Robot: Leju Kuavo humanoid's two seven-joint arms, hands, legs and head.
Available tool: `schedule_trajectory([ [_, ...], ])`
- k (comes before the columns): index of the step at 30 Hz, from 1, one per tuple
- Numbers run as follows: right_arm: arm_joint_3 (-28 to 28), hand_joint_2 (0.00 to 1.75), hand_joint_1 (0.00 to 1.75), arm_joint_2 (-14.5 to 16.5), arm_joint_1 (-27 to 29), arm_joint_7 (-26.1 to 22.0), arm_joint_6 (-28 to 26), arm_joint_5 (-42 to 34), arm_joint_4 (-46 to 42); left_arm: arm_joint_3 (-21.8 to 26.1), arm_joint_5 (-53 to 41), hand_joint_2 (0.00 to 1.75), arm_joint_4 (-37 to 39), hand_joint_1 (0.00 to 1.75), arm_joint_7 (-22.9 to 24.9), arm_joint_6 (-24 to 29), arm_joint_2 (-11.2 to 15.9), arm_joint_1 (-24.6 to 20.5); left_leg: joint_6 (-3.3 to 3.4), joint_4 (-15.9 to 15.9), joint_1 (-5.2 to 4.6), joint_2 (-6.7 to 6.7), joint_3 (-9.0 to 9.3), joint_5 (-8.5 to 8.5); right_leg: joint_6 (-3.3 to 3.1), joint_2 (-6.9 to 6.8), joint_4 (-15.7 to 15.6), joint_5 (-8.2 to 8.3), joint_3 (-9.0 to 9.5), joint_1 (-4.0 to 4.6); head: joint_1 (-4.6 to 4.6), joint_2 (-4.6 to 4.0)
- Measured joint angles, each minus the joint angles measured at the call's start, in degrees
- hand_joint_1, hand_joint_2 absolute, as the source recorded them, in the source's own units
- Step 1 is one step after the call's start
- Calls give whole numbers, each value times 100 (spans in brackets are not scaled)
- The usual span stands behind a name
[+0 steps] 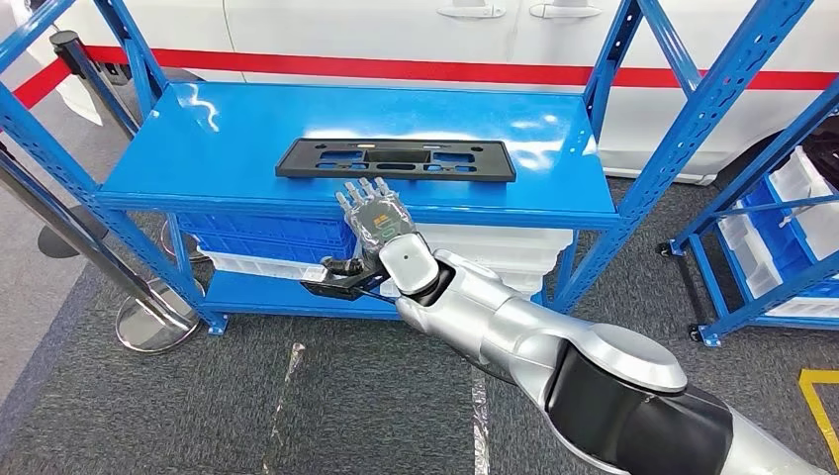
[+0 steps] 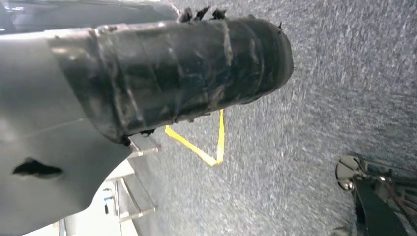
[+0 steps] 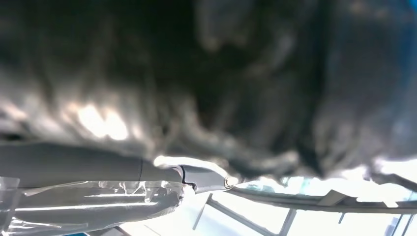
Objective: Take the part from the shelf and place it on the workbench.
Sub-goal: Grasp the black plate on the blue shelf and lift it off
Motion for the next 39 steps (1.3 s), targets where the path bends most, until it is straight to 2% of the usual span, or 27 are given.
schedule_trajectory([
  [1, -6, 0, 0, -11, -9, 1, 1, -18, -1, 0, 1, 0, 0, 0, 1, 3, 1, -3, -35, 23, -8, -4, 2, -30, -17, 3, -262, 84, 117, 3, -2, 1],
  [2, -12, 0, 0, -24, -12, 1, 4, -44, 0, -1, 1, 0, 0, 0, 1, 7, 2, -5, -69, 37, -15, -7, -2, -49, -40, 8, -394, 90, 177, 13, -3, 1],
  [5, -40, 0, 0, -56, 0, 10, 12, -121, 1, -2, 3, 0, 0, 0, -1, 8, -1, -3, -151, 34, -8, -1, 5, -78, -147, 27, -457, 50, 220, 20, -4, 1],
  [6, -55, 0, 0, -63, -2, 13, 17, -140, -1, -2, 4, 0, 0, 0, -2, 5, -3, -3, -173, 111, -3, 6, -20, -134, -185, 27, -473, 45, 247, 11, -11, 0],
  [8, -83, 0, 0, -70, -5, 14, 35, -173, -2, -2, 11, 0, 0, 0, -8, 3, -4, -8, -207, 592, 1, 18, -236, -368, -247, 25, -498, 24, 309, 3, -28, 0],
  [10, -96, 0, 0, -85, 14, 14, 64, -192, -1, -2, 16, 0, 0, 0, -16, 2, -2, -9, -220, 1311, 1, 19, -624, -612, -293, 25, -499, -10, 354, 26, -36, 0],
  [11, -98, 0, 0, -97, 31, 14, 76, -199, 0, -2, 17, 0, 0, 0, -18, 2, -1, -4, -215, 1531, 1, 19, -771, -627, -307, 29, -498, -29, 377, 39, -34, -1],
  [12, -99, 0, 0, -109, 44, 14, 84, -203, 1, -2, 20, 0, 0, 0, -15, 2, -1, 2, -200, 1546, -2, 19, -825, -530, -315, 36, -498, -49, 404, 52, -34, 0],
  [13, -102, 0, 0, -120, 53, 14, 85, -207, 1, -2, 22, 0, 0, 0, -11, 3, -1, 8, -172, 1336, -8, 19, -770, -327, -317, 46, -497, -72, 438, 63, -35, 0],
  [14, -106, 0, 0, -129, 54, 14, 83, -209, 1, -2, 23, 0, 0, 0, -8, 4, 1, 13, -131, 970, -21, 18, -638, -79, -313, 54, -497, -98, 478, 72, -33, 0],
  [16, -114, 0, 0, -147, 48, 17, 79, -209, 1, -2, 25, 0, 3, 0, -3, 10, 14, 13, -40, 335, -71, 18, -356, 217, -288, 59, -505, -144, 526, 86, -29, 0],
  [17, -116, 0, 0, -157, 45, 19, 75, -209, 2, -2, 25, 0, 4, 0, -3, 12, 19, 5, -7, 161, -97, 16, -274, 232, -265, 55, -507, -155, 525, 85, -30, 1],
  [19, -117, 0, 0, -173, 46, 20, 60, -211, 5, -2, 19, 0, 7, 0, -6, 14, 24, -17, 21, 45, -128, 8, -220, 179, -211, 46, -524, -158, 510, 80, -31, 2],
  [21, -127, 0, 0, -180, 40, 19, 19, -241, 8, -2, 8, 0, 7, 0, -9, 13, 17, -25, 38, -52, -88, 16, -152, 173, -148, 34, -477, -212, 491, 83, -23, 1],
  [22, -133, 0, 0, -185, 26, 17, -9, -269, 9, -2, 1, 0, 7, 0, -9, 13, 13, -22, 50, -97, -66, 25, -111, 177, -116, 29, -330, -298, 428, 85, -18, 1],
  [23, -139, 0, 0, -192, 13, 16, -38, -305, 9, -2, -7, 0, 7, 0, -8, 13, 10, -18, 64, -126, -46, 33, -77, 177, -86, 24, -67, -425, 297, 79, -12, 1],
  [25, -144, 0, 0, -213, 13, 9, -87, -386, 11, -2, -21, 0, 7, 0, -7, 13, 9, -18, 89, -127, -43, 36, -56, 155, -45, 20, 658, -688, -109, 52, -8, 1],
  [26, -145, 0, 0, -225, 28, 4, -106, -426, 14, -2, -25, 0, 7, 0, -7, 13, 8, -19, 94, -120, -40, 30, -50, 139, -28, 18, 922, -726, -289, 34, -8, 1],
  [27, -147, 0, 0, -235, 42, -1, -122, -461, 18, -2, -26, 0, 7, 0, -7, 13, 8, -19, 91, -108, -34, 23, -40, 118, -14, 16, 997, -658, -382, 18, -7, 1],
  [28, -151, 0, 0, -242, 50, -5, -137, -485, 21, -2, -27, 0, 7, 0, -7, 13, 7, -18, 79, -87, -24, 15, -26, 90, -2, 12, 851, -485, -364, 2, -7, 0],
  [30, -175, 0, 0, -250, 45, -11, -164, -512, 24, -2, -28, 0, 7, 0, -7, 13, 5, -16, 33, -24, -10, 3, 3, 11, 11, 3, 170, -68, -96, -16, -7, 1],
  [31, -190, 0, 0, -252, 37, -19, -177, -520, 24, -2, -28, 0, 7, 0, -8, 13, 4, -19, 0, 21, -16, -3, 4, -29, -1, 4, -137, 43, 41, -15, -8, 1],
  [32, -204, 0, 0, -254, 32, -28, -187, -531, 24, -2, -30, 0, 7, 0, -8, 14, 4, -21, -34, 46, -22, -7, -1, -54, -22, 6, -320, 82, 128, -6, -10, 1],
  [33, -214, 0, 0, -257, 32, -40, -194, -544, 25, -3, -31, 0, 7, 0, -8, 14, 4, -21, -64, 55, -30, -11, -7, -67, -52, 13, -380, 52, 163, 9, -11, 2],
  [36, -233, 0, 0, -263, 34, -68, -208, -584, 25, -4, -34, 0, 7, 0, -7, 13, -2, -15, -138, 68, -17, -4, -6, -114, -162, 23, -429, 51, 200, 6, -13, 2],
  [37, -237, 44, 0, -263, 29, -74, -212, -588, 25, -4, -34, 0, 7, 0, -5, 13, -3, -17, -162, 189, -13, 2, -51, -192, -198, 22, -450, 49, 228, -7, -24, 2],
  [39, -239, 131, 0, -261, 22, -84, -215, -590, 25, -4, -34, 0, 7, 0, -3, 13, -4, -24, -202, 774, -8, 11, -320, -469, -256, 17, -474, 32, 283, -13, -40, 2],
])
